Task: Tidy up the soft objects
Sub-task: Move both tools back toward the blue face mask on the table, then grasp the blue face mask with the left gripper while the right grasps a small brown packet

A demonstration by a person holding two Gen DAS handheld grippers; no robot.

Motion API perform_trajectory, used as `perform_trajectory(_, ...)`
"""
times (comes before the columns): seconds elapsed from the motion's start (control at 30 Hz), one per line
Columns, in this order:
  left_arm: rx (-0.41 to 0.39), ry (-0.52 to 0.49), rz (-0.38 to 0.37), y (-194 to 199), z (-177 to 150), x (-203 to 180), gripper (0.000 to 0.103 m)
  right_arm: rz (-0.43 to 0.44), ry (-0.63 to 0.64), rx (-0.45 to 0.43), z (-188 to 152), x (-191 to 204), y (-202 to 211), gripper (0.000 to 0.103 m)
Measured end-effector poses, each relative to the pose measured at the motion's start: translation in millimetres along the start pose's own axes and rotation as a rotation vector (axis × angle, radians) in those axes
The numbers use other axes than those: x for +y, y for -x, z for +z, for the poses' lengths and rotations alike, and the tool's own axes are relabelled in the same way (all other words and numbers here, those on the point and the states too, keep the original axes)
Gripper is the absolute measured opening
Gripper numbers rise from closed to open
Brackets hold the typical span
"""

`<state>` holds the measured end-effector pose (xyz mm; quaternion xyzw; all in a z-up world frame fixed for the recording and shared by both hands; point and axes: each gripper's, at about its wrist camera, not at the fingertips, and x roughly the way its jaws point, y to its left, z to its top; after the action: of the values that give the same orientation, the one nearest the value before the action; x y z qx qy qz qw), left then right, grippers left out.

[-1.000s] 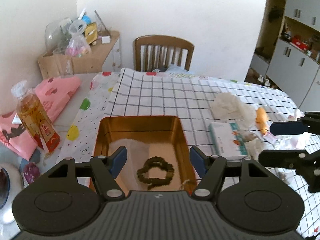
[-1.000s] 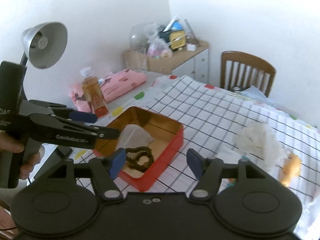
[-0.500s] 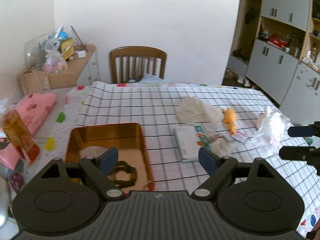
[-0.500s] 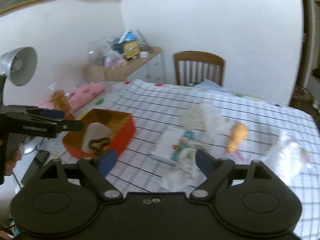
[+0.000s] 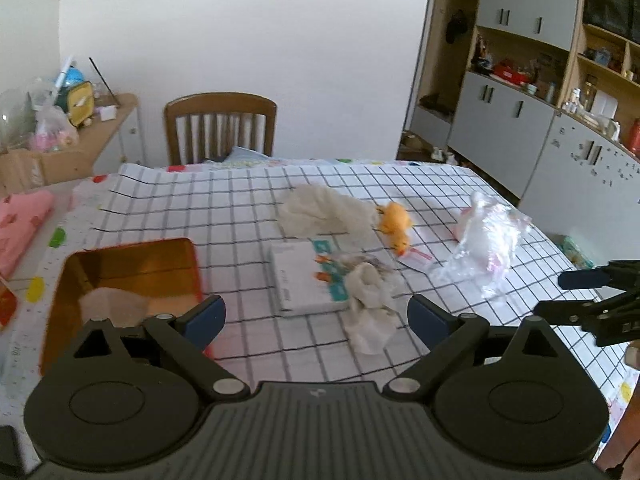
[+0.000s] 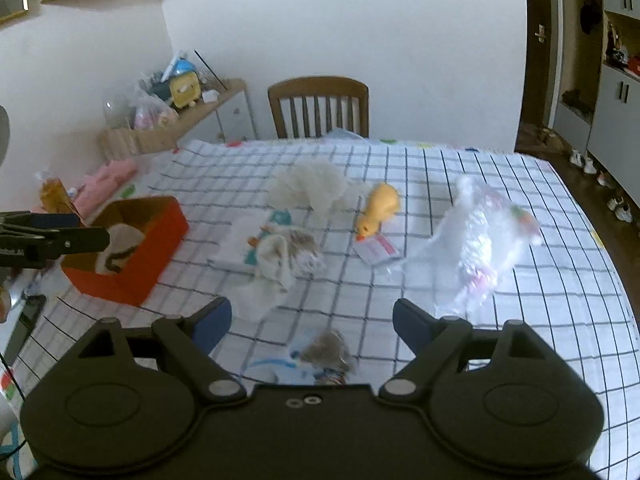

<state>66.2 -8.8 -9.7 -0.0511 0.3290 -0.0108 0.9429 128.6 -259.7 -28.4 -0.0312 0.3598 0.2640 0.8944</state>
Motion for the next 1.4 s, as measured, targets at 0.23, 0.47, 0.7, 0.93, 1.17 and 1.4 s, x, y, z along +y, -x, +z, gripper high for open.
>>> perform_trajectory(0.23, 0.053, -0.034, -0.045, -28, -21, -31, 0.098, -0.016, -0.014, 0.055, -12, -15, -26, 0.087)
perform_trajectory(0.47, 0.111, -0.064, -0.07, -53, -42, -55, 0.098, -0.009, -0.007, 0.103, -16, -19, -52, 0.087)
perform_trajectory(0.7, 0.151, -0.131, -0.081, -71, -60, -81, 0.098, 0.008, 0.0, 0.149, -19, -20, -73, 0.085)
perform_trajectory(0.93, 0.163, -0.159, -0.091, -85, -73, -100, 0.098, 0.022, 0.014, 0.173, -21, -17, -89, 0.081)
perform_trajectory(1.17, 0.189, -0.233, -0.148, -97, -90, -124, 0.098, 0.035, 0.039, 0.2, -22, -13, -102, 0.068)
perform_trajectory(1.4, 0.212, -0.284, -0.192, -107, -96, -142, 0.098, 0.052, 0.05, 0.231, -24, -13, -114, 0.046)
